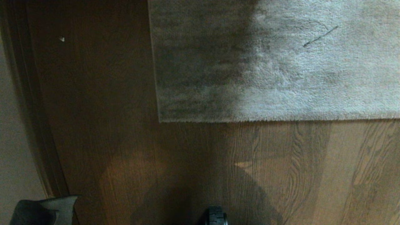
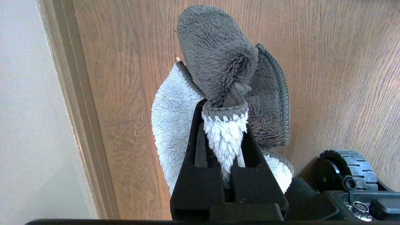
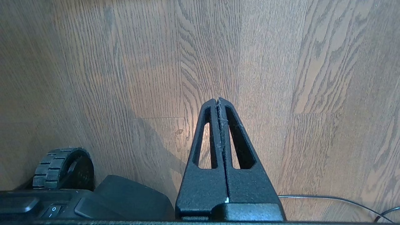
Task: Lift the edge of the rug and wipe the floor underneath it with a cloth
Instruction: Put down the rag
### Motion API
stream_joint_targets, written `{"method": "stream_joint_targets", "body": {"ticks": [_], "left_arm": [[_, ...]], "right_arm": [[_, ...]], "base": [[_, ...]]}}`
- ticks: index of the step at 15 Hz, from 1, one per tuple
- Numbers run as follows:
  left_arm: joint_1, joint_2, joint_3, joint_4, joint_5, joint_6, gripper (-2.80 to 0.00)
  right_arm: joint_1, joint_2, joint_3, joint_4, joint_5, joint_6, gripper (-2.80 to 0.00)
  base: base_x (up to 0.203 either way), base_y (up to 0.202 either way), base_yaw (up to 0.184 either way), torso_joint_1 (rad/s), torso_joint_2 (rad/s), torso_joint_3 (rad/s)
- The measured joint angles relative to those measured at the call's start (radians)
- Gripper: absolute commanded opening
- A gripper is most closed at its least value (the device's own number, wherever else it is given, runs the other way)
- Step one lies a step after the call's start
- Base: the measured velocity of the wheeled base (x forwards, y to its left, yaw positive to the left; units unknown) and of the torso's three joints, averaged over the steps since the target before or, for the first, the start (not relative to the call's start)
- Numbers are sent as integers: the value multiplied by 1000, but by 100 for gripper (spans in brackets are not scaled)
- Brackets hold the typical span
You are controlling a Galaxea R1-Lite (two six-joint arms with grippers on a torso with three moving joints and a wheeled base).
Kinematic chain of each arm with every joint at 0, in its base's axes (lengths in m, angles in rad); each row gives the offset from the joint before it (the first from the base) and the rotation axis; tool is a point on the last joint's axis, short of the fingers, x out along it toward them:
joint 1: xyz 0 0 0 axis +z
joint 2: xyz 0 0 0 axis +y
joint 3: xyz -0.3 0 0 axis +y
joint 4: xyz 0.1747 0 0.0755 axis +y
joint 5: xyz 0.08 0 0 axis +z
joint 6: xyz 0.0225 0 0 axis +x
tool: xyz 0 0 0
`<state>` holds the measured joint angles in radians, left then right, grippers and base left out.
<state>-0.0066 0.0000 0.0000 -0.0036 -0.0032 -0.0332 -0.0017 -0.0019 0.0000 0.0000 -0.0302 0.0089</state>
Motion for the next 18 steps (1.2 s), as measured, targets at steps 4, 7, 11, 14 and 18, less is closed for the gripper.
{"method": "stream_joint_targets", "body": {"ticks": [4,7,11,14,18], "left_arm": [[0,0,0,1,0,0,-280],[0,0,0,0,0,0,-280],[0,0,0,1,0,3,-280],[1,0,-3,14,-11,32,-280],[0,41,-38,69,-15,35,-280]], "right_arm": [[0,0,0,0,-1,1,-280],[0,0,0,0,0,0,-280],[0,0,0,0,-1,0,-280],[0,0,0,0,0,0,-280],[0,0,0,0,0,0,-280]], "base": [[0,0,0,0,0,0],[0,0,0,0,0,0],[0,0,0,0,0,0],[0,0,0,0,0,0],[0,0,0,0,0,0]]}}
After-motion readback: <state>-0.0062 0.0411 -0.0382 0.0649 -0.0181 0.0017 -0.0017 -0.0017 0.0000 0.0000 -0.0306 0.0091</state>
